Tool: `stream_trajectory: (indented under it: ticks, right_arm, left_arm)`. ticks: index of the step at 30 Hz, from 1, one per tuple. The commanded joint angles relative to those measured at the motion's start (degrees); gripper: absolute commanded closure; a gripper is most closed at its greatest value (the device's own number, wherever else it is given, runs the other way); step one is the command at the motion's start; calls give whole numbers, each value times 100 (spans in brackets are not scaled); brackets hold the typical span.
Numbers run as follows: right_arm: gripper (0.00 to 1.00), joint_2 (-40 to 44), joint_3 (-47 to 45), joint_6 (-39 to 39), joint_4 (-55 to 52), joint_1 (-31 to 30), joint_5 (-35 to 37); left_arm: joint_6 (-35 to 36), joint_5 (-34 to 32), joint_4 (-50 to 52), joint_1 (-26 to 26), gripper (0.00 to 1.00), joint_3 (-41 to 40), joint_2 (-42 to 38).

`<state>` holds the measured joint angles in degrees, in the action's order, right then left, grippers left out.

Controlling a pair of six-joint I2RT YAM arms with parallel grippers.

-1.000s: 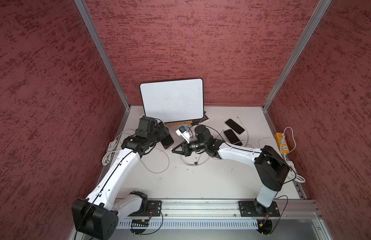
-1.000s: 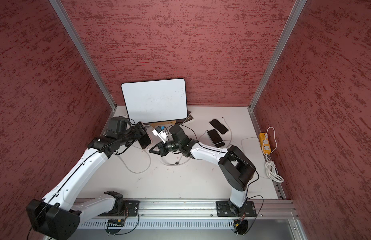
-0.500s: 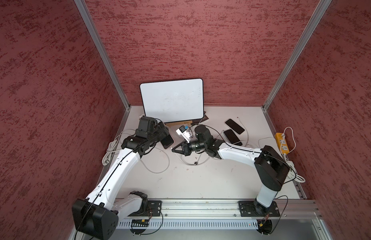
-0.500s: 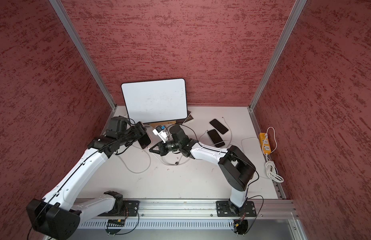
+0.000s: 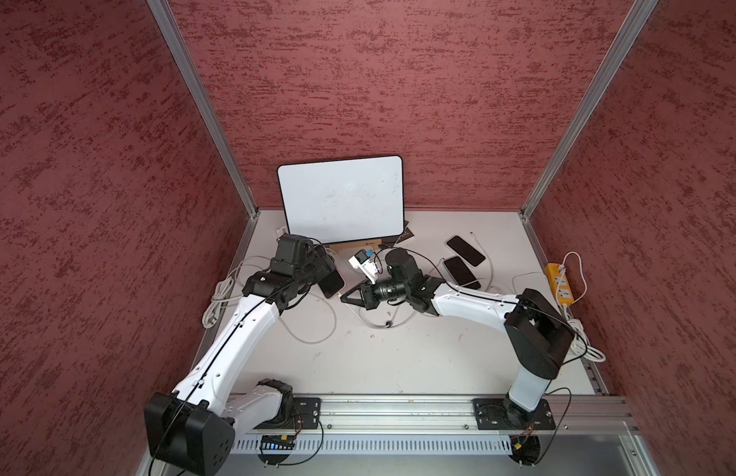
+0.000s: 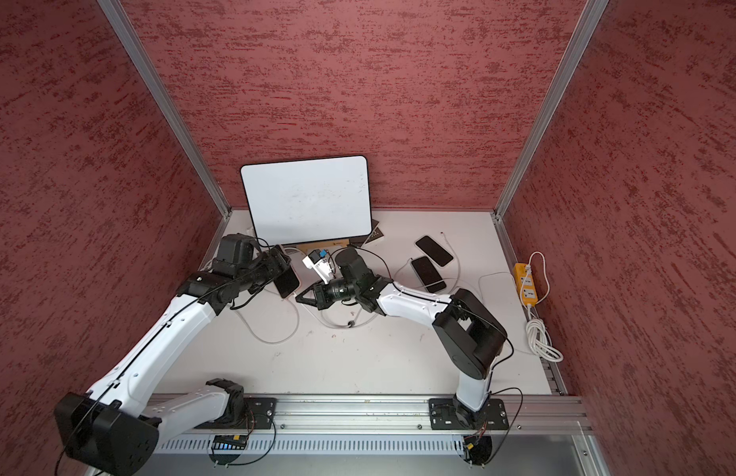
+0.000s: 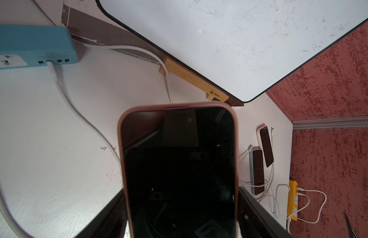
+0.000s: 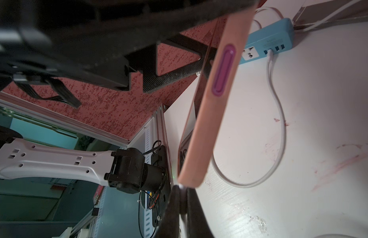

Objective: Plug the charging cable into the phone
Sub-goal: Insert the charging cable into the phone.

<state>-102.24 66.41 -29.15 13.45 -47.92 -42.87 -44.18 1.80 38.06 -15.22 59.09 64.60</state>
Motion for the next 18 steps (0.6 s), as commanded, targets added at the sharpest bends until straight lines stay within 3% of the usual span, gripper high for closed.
stream_trajectory:
  ticks: [1, 8, 18]
  right_arm:
    - [100, -87, 282, -178, 228, -33, 262]
    - [100, -229, 419, -832, 346, -33, 349]
    - [100, -387, 677, -623, 161, -20, 594]
  left_arm:
    - [-15, 59, -189, -23, 100, -73, -111]
    - [-63, -66, -294, -24, 100, -244, -160]
    - [-51, 39, -348, -55, 100, -361, -127]
